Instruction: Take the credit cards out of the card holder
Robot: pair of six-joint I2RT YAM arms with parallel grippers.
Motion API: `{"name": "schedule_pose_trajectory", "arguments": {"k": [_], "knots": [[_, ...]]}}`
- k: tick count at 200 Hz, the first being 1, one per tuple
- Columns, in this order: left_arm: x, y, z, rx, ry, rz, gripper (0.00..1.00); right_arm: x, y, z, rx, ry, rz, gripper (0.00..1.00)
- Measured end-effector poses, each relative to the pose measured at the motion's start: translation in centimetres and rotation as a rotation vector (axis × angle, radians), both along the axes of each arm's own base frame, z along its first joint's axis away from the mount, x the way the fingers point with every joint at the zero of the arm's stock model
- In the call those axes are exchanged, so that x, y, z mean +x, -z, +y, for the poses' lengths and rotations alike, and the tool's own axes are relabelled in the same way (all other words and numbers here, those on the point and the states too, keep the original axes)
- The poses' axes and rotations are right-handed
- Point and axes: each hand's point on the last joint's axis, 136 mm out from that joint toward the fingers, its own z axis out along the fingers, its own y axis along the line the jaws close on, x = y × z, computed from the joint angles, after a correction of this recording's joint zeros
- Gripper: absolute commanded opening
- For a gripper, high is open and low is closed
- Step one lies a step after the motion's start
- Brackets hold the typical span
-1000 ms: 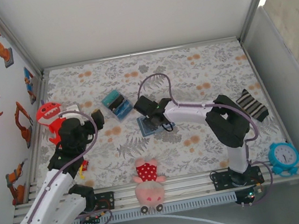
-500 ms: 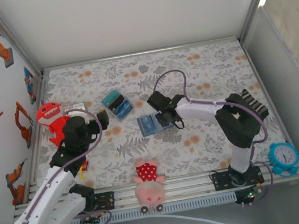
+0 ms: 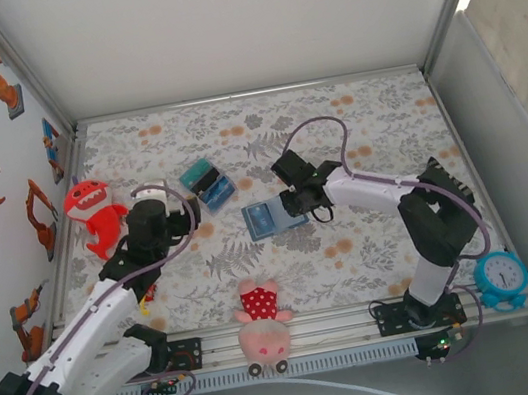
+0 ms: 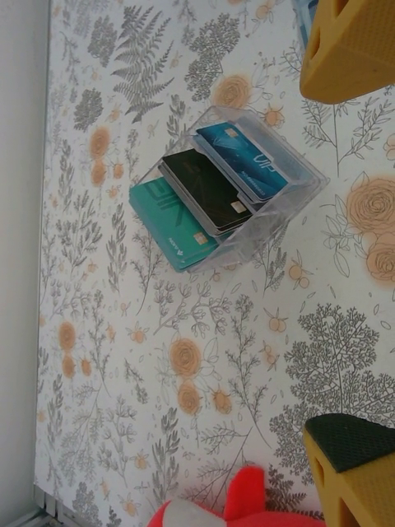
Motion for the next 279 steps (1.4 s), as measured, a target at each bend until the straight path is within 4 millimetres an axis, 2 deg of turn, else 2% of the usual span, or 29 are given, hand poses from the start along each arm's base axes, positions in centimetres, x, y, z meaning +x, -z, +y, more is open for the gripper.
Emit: {"name": "schedule_pose_trajectory", "arguments": {"k": [52,75,106,184,236,279], "knots": [[-0.5,4.6,-2.9,0.099,0.033,0.109,0.97,-0.3,-0.6,3.2,0.193,-0.026,0.064,0.22],[-0.9,6.6,-4.3,0.149,0.041,0.153,0.97,-0.4,0.5,4.6,0.234,-0.042,0.119,0.22],[-0.8,8.2,-6.0,0.179,0.04,0.189,0.97,-0.4,2.0,5.7,0.251,-0.058,0.175,0.22],[0.4,11.3,-8.0,0.164,0.015,0.241,0.97,-0.1,3.2,6.5,0.253,-0.064,0.21,0.23],[0.1,13.7,-8.6,0.172,0.026,0.298,0.97,0.2,3.6,6.4,0.246,-0.056,0.22,0.25],[0.3,14.3,-10.1,0.187,0.048,0.309,0.97,0.1,4.3,6.3,0.237,-0.051,0.24,0.25]]}}
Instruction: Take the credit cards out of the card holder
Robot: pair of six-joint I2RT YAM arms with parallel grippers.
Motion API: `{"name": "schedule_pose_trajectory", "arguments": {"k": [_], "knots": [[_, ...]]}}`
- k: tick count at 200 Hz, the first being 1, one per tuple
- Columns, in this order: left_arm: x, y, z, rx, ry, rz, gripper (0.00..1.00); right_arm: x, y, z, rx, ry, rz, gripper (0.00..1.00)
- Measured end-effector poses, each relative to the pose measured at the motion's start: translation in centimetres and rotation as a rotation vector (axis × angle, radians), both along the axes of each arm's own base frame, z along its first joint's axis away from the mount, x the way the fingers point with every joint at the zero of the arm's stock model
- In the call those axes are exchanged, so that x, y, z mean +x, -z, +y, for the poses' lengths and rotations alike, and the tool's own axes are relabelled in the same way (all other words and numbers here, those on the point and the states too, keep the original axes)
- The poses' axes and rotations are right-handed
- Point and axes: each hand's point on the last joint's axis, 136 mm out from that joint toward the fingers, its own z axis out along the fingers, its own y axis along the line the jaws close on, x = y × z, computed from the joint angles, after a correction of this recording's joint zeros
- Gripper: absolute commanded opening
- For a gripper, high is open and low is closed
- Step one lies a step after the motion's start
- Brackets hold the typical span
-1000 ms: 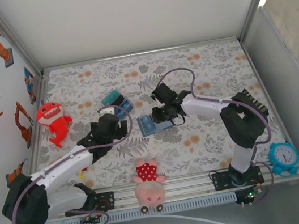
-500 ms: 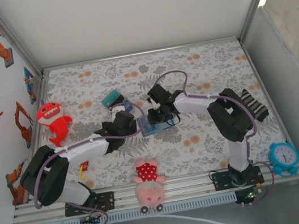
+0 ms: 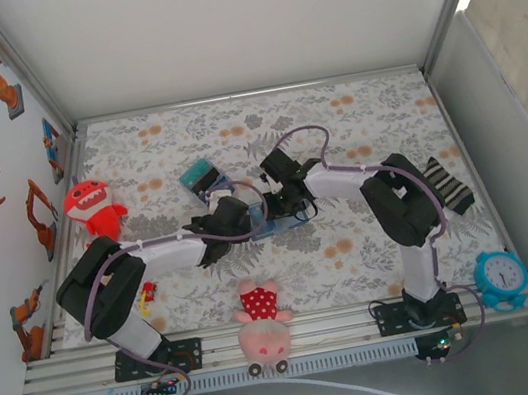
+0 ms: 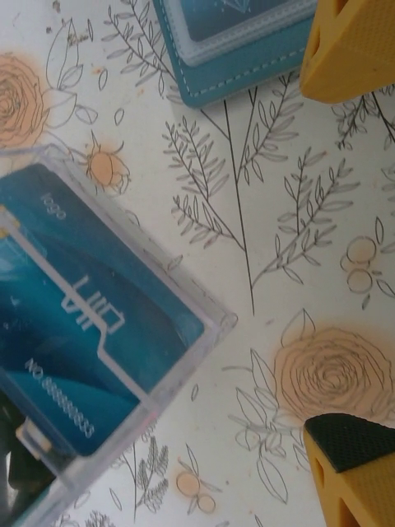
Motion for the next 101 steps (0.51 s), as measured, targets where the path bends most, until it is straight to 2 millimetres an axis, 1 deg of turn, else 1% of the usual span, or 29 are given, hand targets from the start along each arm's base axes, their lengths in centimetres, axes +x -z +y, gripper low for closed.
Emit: {"name": "schedule_pose_trajectory", "arguments": {"k": [17,42,59,101], "knots": [[0.1,0.2,-0.7,0.006,0.012,0.004,0.97,0.0,0.0,0.1,0.002,-0.002,0.005,0.24],[0.1,0.5,-1.2,0.028,0.019,0.012,0.97,-0.3,0.0,0.2,0.009,-0.008,0.018,0.24],[0.0,0.8,-1.1,0.043,0.017,0.02,0.97,-0.4,0.1,0.3,0.014,-0.011,0.024,0.23],[-0.1,0.7,-0.9,0.052,0.001,0.022,0.97,-0.5,0.0,0.4,0.021,-0.014,0.03,0.21]]}}
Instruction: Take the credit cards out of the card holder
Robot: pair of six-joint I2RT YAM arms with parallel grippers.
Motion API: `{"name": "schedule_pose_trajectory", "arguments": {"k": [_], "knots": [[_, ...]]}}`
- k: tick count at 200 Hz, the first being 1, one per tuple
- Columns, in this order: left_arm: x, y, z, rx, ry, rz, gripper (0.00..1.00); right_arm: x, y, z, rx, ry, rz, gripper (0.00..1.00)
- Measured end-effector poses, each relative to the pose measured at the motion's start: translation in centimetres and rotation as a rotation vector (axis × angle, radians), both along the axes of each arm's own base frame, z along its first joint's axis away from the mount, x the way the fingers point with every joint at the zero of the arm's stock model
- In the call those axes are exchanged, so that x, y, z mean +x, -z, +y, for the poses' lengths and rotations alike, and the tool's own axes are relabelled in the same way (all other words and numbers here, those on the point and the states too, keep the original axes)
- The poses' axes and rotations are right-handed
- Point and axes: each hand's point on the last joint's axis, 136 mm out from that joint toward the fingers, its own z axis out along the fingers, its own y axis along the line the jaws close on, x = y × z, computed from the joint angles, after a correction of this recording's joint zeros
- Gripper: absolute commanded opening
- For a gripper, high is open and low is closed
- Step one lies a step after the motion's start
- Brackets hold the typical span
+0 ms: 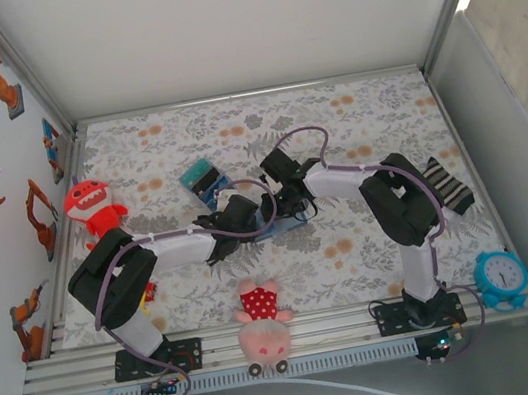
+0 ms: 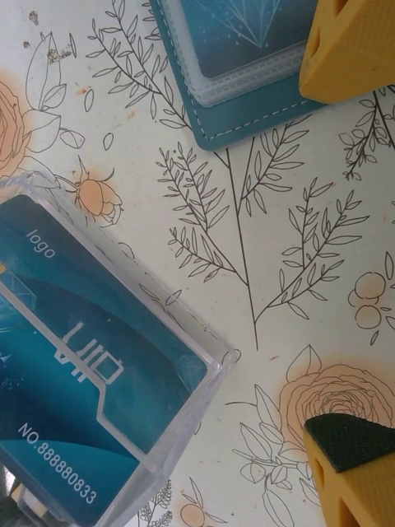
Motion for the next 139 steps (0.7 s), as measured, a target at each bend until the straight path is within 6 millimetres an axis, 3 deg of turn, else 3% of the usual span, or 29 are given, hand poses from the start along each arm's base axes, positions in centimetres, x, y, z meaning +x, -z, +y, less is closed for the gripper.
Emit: {"name": "schedule_pose_trajectory", "arguments": {"k": [139], "knots": [[-0.6,0.29,-0.22,-0.038,-0.01,0.036,0.97,0.01,-0.84,0.12,0.025,0.015,0.004,0.19]]}}
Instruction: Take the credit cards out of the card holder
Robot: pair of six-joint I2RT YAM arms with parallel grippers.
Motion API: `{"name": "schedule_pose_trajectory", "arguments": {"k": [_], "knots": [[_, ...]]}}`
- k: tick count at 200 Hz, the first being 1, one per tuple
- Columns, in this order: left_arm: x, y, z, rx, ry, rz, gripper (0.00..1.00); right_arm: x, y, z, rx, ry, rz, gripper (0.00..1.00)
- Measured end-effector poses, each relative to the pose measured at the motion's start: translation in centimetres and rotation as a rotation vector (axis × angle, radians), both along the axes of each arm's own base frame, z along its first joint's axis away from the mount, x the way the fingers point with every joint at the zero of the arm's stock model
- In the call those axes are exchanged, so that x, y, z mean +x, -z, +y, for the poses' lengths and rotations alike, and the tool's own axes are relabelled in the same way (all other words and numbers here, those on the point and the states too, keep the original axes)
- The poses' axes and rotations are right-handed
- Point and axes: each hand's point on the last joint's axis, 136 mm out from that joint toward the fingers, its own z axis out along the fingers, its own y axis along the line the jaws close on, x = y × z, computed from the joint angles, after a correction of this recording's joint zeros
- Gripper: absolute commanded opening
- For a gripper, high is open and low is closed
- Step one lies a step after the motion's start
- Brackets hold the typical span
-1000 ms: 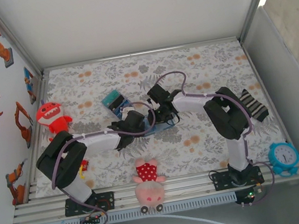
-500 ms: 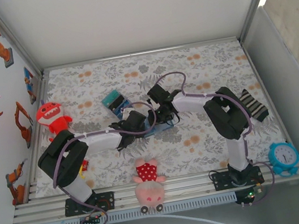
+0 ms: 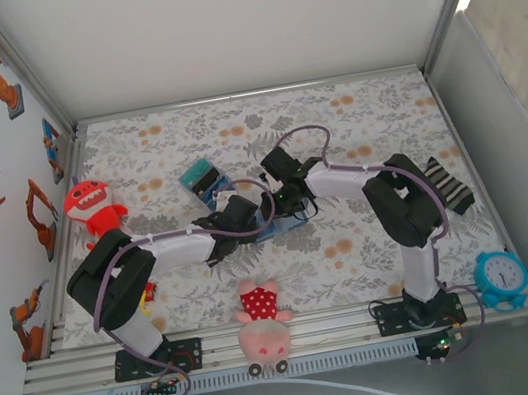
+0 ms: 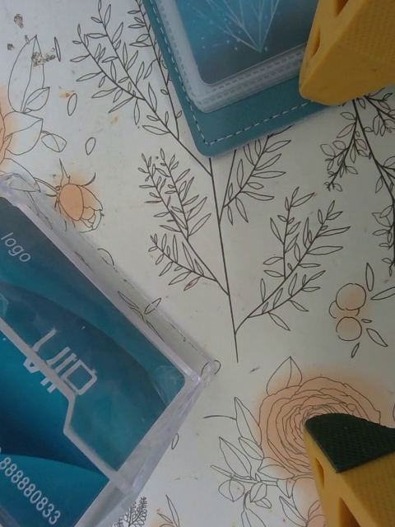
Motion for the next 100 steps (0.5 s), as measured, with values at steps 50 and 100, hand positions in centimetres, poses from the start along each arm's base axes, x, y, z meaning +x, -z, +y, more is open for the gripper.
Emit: {"name": "schedule_pose_trajectory", "arguments": {"k": [50,100], "knots": [[-0.02,-0.03,0.01,0.004,0.001,0.004,0.97,0.29,0.4,-0.42,-0.005,0.014,0.009,0.19],[-0.1,-0.03,0.01,0.011,0.002,0.014,0.97,-0.04,0.82,0.08,0.027,0.003,0.038,0.18]]}}
